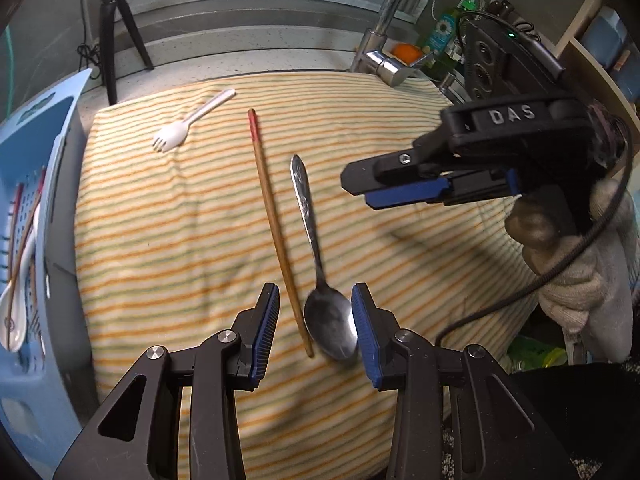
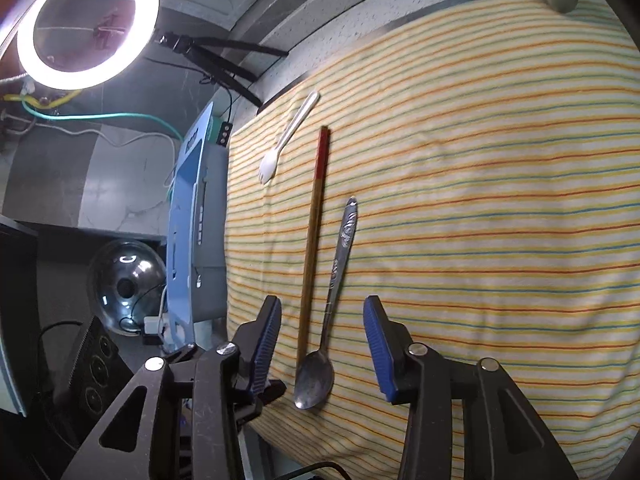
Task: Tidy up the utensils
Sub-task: 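Lower the right tool onto the metal spoon handle and close it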
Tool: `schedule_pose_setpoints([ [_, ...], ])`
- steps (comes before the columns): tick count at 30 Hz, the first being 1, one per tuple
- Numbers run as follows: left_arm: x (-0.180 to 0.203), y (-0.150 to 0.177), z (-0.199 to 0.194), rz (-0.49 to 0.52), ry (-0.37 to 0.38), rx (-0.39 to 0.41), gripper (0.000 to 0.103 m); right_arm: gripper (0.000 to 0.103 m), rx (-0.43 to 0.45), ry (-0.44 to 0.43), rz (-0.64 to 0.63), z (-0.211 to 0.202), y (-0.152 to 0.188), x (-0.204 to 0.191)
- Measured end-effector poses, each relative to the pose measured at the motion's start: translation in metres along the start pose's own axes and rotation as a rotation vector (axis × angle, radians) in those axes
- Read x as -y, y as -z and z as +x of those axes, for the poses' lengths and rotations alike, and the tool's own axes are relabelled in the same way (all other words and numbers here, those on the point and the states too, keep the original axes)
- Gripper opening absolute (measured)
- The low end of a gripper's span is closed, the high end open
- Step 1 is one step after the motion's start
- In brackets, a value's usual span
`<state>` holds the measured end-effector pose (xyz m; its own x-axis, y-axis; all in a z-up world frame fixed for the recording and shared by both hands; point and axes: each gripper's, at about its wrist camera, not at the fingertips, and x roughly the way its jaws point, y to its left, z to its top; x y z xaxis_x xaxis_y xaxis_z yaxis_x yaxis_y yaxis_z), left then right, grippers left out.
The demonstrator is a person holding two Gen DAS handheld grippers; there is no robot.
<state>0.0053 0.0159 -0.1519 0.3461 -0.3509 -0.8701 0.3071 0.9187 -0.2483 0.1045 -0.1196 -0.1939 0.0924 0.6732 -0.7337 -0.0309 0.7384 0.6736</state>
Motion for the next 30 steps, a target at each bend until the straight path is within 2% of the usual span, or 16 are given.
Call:
schedule_pose_setpoints([
  [8, 0.019, 0.031, -0.002, -0.081, -0.019, 0.007, 0.036, 0.03, -0.125, -0.056, -0.006, 0.026, 0.005, 0.008],
  [15, 0.027, 0.046, 0.001, -0.129, -0.086, 0.031, 0.035, 0.025, -0.195, -0.09, -0.018, 0.041, 0.008, 0.014],
  [20, 0.032, 0.048, 0.004, -0.118, -0.125, 0.041, 0.026, 0.022, -0.21, -0.109, -0.014, 0.048, 0.006, 0.015],
  [30, 0.04, 0.051, 0.009, -0.095, -0.168, 0.051, 0.021, 0.019, -0.21, -0.132, 0.012, 0.056, 0.005, 0.018],
])
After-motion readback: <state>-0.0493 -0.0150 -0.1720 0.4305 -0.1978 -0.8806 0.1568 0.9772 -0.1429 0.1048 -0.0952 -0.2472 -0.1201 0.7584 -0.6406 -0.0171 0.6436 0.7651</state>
